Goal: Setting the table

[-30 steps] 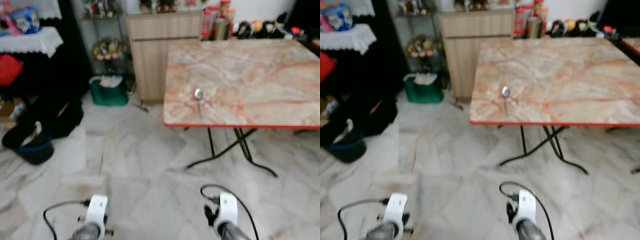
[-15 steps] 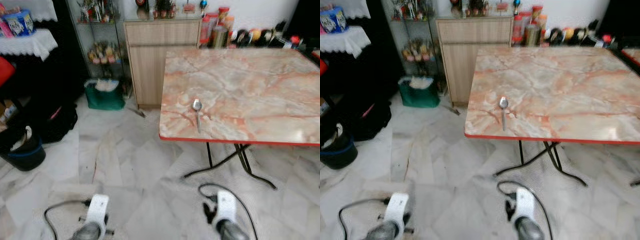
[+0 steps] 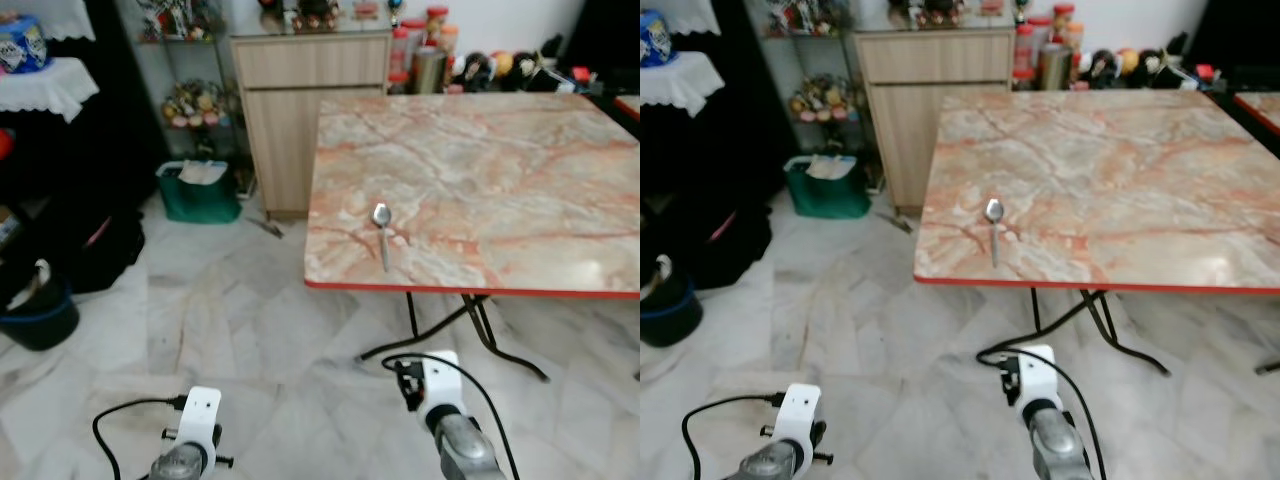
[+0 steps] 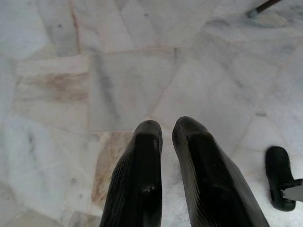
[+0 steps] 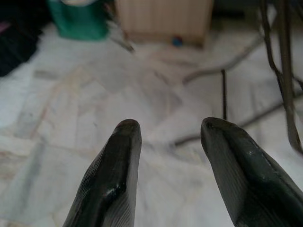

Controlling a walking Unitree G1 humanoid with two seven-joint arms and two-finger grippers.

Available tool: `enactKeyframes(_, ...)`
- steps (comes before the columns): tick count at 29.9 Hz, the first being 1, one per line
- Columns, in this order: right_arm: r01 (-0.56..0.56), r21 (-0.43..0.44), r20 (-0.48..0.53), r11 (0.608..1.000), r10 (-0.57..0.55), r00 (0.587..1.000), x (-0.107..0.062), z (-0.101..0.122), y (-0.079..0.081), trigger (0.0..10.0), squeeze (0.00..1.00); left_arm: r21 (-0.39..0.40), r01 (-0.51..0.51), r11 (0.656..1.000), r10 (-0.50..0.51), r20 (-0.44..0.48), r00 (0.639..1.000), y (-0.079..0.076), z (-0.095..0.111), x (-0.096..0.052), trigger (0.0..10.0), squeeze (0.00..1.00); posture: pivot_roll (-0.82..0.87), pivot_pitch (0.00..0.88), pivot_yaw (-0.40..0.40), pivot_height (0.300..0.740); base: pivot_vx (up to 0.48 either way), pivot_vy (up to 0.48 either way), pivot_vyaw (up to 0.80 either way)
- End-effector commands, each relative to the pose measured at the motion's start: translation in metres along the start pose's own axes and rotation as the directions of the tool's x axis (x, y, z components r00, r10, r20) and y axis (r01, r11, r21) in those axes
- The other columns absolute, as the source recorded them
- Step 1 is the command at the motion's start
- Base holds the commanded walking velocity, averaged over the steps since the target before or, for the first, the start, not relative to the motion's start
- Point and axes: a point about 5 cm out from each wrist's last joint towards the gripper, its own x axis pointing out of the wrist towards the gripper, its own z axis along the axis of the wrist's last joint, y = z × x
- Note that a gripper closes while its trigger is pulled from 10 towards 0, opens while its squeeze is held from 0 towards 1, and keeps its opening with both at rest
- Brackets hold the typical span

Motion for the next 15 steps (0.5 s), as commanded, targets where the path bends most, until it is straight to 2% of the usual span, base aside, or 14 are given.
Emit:
enactKeyframes(1, -0.014, -0.049, 0.061, 0.999, 0.017, 0.998, 0.0, 0.008, 0.0, 10.0, 0.0, 0.0, -0.008, 1.0, 0.008, -0.002, 1.0, 0.002, -0.001, 0.0, 10.0, 0.0, -0.03, 0.0, 0.044, 0.74, 0.0, 0.0, 0.0)
enactKeyframes(2, -0.014, -0.049, 0.061, 0.999, 0.017, 0.998, 0.0, 0.008, 0.0, 10.0, 0.0, 0.0, -0.008, 1.0, 0.008, -0.002, 1.0, 0.002, -0.001, 0.0, 10.0, 0.0, -0.03, 0.0, 0.044, 0.74, 0.0, 0.0, 0.0)
enactKeyframes(4, -0.016, -0.074, 0.143, 0.997, 0.026, 0.989, 0.0, 0.02, -0.001, 10.0, 0.0, -0.001, -0.009, 1.0, 0.009, -0.001, 1.0, 0.002, -0.001, -0.001, 10.0, 0.0, -0.03, 0.0, 0.043, 0.74, 0.0, 0.0, 0.0)
enactKeyframes(6, -0.011, -0.076, 0.174, 0.997, 0.024, 0.985, 0.0, 0.025, -0.002, 10.0, 0.0, -0.002, -0.01, 1.0, 0.01, -0.001, 1.0, 0.002, -0.002, -0.001, 10.0, 0.0, -0.04, 0.0, 0.042, 0.74, 0.0, 0.0, 0.0)
enactKeyframes(7, 0.009, -0.082, 0.254, 0.997, 0.012, 0.967, -0.001, 0.041, -0.004, 10.0, 0.0, -0.004, -0.011, 1.0, 0.011, 0.0, 1.0, 0.002, -0.002, -0.001, 10.0, 0.0, -0.04, 0.0, 0.041, 0.74, 0.0, 0.0, 0.0)
enactKeyframes(8, 0.016, -0.088, 0.279, 0.996, 0.009, 0.96, -0.001, 0.046, -0.005, 10.0, 0.0, -0.005, -0.011, 1.0, 0.011, 0.001, 1.0, 0.002, -0.002, -0.001, 10.0, 0.0, -0.04, 0.0, 0.041, 0.74, 0.0, 0.0, 0.0)
enactKeyframes(9, 0.016, -0.088, 0.279, 0.996, 0.009, 0.96, -0.001, 0.046, -0.005, 10.0, 0.0, -0.005, -0.011, 1.0, 0.011, 0.001, 1.0, 0.002, -0.002, -0.001, 10.0, 0.0, -0.04, 0.0, 0.041, 0.74, 0.0, 0.0, 0.0)
enactKeyframes(14, 0.071, -0.071, 0.408, 0.995, -0.036, 0.912, 0.0, 0.08, -0.007, 10.0, 0.0, -0.004, -0.01, 1.0, 0.01, 0.002, 1.0, 0.001, -0.002, -0.001, 10.0, 0.0, -0.04, 0.0, 0.04, 0.74, 0.0, 0.0, 0.0)
enactKeyframes(15, 0.071, -0.071, 0.408, 0.995, -0.036, 0.912, 0.0, 0.08, -0.007, 10.0, 0.0, -0.004, -0.01, 1.0, 0.01, 0.002, 1.0, 0.001, -0.002, -0.001, 10.0, 0.0, -0.04, 0.0, 0.04, 0.74, 0.0, 0.0, 0.0)
